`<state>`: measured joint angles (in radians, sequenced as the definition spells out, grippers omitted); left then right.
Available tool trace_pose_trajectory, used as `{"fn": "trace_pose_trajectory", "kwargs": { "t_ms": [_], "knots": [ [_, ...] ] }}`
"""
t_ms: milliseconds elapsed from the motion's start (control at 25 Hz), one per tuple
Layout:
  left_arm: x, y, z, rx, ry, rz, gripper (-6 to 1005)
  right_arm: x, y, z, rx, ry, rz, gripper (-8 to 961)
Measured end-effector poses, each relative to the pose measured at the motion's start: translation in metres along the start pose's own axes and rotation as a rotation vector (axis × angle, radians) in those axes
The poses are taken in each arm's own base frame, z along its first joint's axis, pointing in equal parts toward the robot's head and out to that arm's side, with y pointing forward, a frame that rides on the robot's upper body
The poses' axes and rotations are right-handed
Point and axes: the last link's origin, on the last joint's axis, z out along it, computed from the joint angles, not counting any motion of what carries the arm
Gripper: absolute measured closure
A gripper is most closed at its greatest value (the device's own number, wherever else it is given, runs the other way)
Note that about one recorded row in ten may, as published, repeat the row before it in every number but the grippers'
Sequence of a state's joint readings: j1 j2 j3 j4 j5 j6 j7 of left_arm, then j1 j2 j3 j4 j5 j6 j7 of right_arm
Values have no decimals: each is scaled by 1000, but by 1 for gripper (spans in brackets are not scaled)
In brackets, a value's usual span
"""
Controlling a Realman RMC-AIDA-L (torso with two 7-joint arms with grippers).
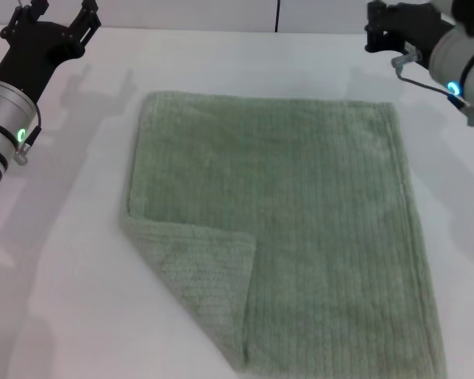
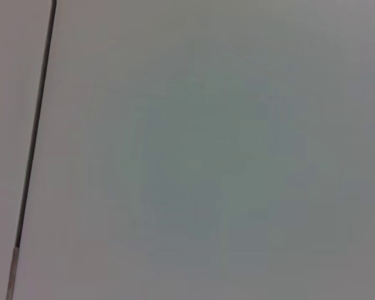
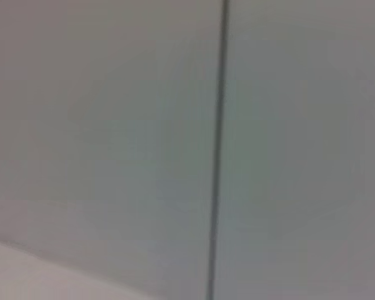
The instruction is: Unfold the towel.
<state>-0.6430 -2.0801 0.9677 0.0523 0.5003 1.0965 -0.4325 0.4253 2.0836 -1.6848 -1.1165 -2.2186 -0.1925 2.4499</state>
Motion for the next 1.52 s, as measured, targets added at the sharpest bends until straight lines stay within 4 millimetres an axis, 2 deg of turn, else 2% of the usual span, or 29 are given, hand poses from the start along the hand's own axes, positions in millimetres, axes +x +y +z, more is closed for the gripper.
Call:
{"fn": "trace_pose_trajectory", "kwargs": {
  "t_ms": [120, 320, 360, 520, 680, 880, 1080, 1520],
  "knots": [
    [0, 1, 0, -10, 2, 2, 219, -22, -12, -10, -153, 159, 22, 956],
    [0, 2, -1, -12, 5, 2, 221, -32, -20, -16, -220, 269, 1, 955],
    [1, 2, -1, -13, 8, 2, 222, -37, -24, -17, -253, 349, -21, 955],
    [3, 2, -2, -16, 23, 0, 223, -40, -28, -14, -289, 463, -40, 955],
    [5, 3, 0, -23, 32, 2, 225, -34, -29, -3, -340, 612, -64, 955],
    [6, 4, 1, -27, 34, 3, 227, -27, -26, 8, -384, 691, -120, 955],
    [7, 5, 2, -32, 37, -25, 228, -15, -26, 17, -388, 752, -168, 955],
    [7, 6, 3, -39, 34, -28, 232, 3, -27, 22, -386, 770, -195, 955]
  ]
}}
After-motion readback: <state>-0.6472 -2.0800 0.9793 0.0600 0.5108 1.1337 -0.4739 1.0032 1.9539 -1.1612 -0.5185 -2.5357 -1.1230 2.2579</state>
